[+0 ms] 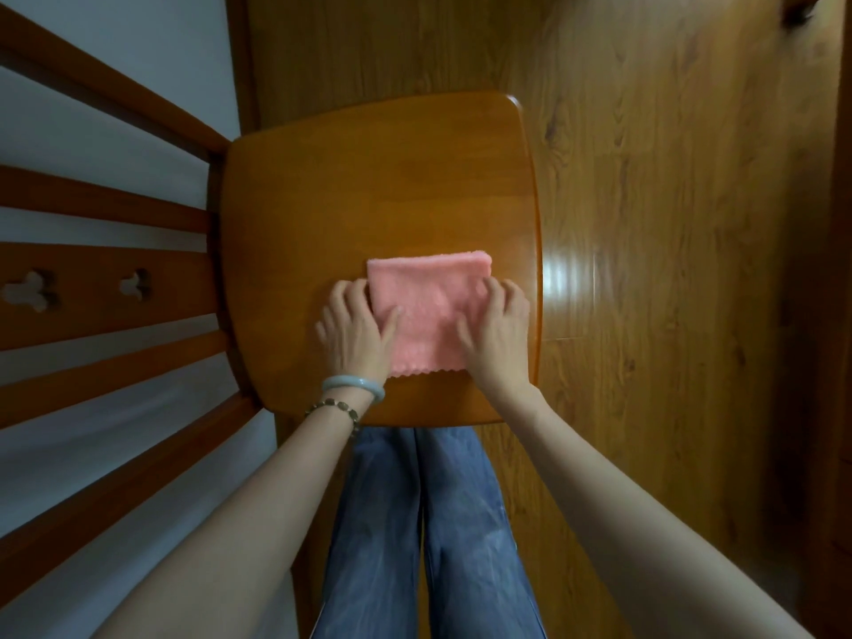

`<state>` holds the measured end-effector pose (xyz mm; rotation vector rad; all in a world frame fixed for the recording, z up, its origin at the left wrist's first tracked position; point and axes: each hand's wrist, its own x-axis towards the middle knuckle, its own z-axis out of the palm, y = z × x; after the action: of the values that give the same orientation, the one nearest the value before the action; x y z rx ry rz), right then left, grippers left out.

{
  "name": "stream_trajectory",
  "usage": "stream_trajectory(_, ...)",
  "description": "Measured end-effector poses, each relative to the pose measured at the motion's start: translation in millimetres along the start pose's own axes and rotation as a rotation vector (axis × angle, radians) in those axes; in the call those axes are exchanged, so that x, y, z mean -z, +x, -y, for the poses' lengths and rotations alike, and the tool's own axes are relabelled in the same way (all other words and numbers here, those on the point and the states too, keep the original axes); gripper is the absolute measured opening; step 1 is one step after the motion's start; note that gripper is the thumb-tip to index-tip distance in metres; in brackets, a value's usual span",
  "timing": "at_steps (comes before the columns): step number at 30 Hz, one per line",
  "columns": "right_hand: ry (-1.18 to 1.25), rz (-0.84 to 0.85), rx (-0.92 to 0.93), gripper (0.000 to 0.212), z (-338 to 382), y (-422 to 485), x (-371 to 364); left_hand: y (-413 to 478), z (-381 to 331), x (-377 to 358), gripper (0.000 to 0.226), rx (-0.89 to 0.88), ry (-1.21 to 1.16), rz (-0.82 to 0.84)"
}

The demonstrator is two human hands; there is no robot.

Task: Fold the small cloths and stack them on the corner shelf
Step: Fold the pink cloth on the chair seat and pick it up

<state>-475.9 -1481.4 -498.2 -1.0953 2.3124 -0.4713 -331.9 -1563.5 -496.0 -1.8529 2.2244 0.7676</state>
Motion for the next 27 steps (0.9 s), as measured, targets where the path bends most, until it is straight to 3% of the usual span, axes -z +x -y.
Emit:
stream_trajectory(2,0.093,-0.024,-0.219,0.051,1.4,3.4,-0.8,2.9,-3.2,3.8,0.053,0.189,-0.053,0.011)
stream_trajectory(6,0.315,0.089,-0.523,0.033,6.6,13.4,-3.0,10.8,-11.3,8.2,0.034,0.314,-0.176,0.150)
stream_trajectory(9,0.457,0.230,-0.634,0.011,10.0,13.9,3.2,14.0,-22.3,19.5,0.022,0.399,-0.462,0.218)
stream_trajectory(12,0.708,0.266,-0.631,0.020,19.8,7.5,24.1,12.7,-27.9,43.4,0.018,0.394,-0.647,0.218)
stream_trajectory(15,0.895,0.224,-0.607,0.028,41.7,-11.9,62.9,0.2,-35.9,89.5,0.020,0.282,-0.633,0.241)
stream_trajectory(18,0.995,0.166,-0.594,0.020,73.7,-32.1,114.2,-15.5,-56.9,154.5,0.021,0.069,-0.564,0.251)
stream_trajectory(20,1.049,0.105,-0.567,0.027,98.4,-46.9,157.0,-29.2,-80.1,203.4,0.022,-0.052,-0.543,0.249)
stream_trajectory(27,1.212,-0.268,-0.474,0.042,156.6,-118.6,325.1,-103.2,-180.9,329.4,0.025,-0.376,-0.620,0.261)
